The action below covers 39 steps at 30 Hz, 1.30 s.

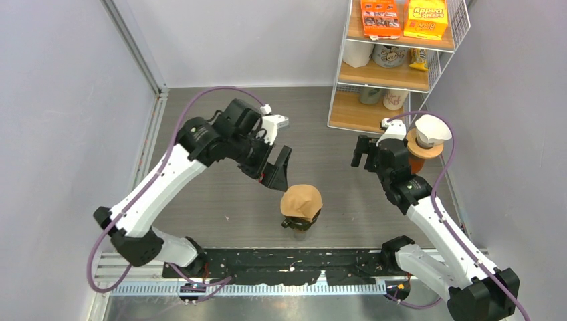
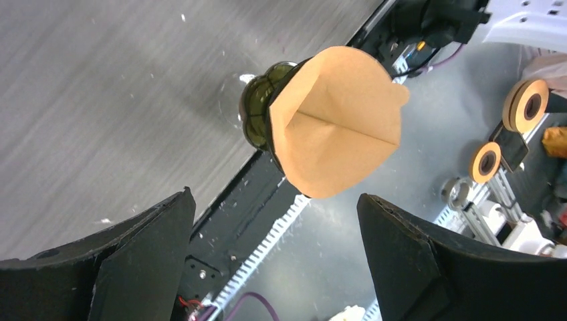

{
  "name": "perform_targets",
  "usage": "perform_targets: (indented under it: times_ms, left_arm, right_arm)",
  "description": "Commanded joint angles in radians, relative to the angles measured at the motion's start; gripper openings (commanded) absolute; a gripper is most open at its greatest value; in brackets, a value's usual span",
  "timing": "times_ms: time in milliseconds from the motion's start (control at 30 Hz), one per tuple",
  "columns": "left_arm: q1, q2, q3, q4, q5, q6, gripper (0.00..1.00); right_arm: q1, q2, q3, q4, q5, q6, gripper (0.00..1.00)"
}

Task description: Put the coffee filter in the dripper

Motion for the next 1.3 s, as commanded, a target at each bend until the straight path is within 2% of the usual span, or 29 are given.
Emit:
perform_targets:
  times_ms: [0,200,333,433,533,733,867,1267]
  left_arm:
    - [-0.047,-0.085,0.031,0.134,-0.072,-0.011,1.00]
    - [-0.138,-0.037,0.079,0.154,-0.098,-0.005,0.99]
    - [-0.198,0.025,0.113,0.129,-0.140,-0.005,0.87]
    - [-0.233,0.078,0.115,0.112,-0.139,-0.006,0.72]
    - [-0.272,0.131,0.134,0.072,-0.137,0.003,0.50]
    - [-0.322,0.172,0.099,0.055,-0.157,0.014,0.15]
    - [-0.337,0.172,0.064,0.071,-0.226,0.017,0.11]
    - [-0.375,0.171,-0.062,0.183,-0.228,0.035,0.07]
  right_arm:
    - [-0.003,-0.020,-0.002,0.034,0.028,-0.014,0.95]
    - [-0.003,-0.027,-0.006,0.035,0.044,-0.016,0.95]
    - [-0.003,-0.028,-0.009,0.035,0.060,-0.019,0.95]
    - [-0.003,-0.030,-0.008,0.031,0.067,-0.019,0.96]
    - [-0.003,-0.031,-0.007,0.027,0.071,-0.019,0.96]
    - [-0.002,-0.032,-0.007,0.022,0.077,-0.019,0.95]
    - [-0.003,-0.034,-0.008,0.021,0.078,-0.019,0.95]
    - [-0.003,-0.018,-0.008,0.020,0.090,-0.019,0.95]
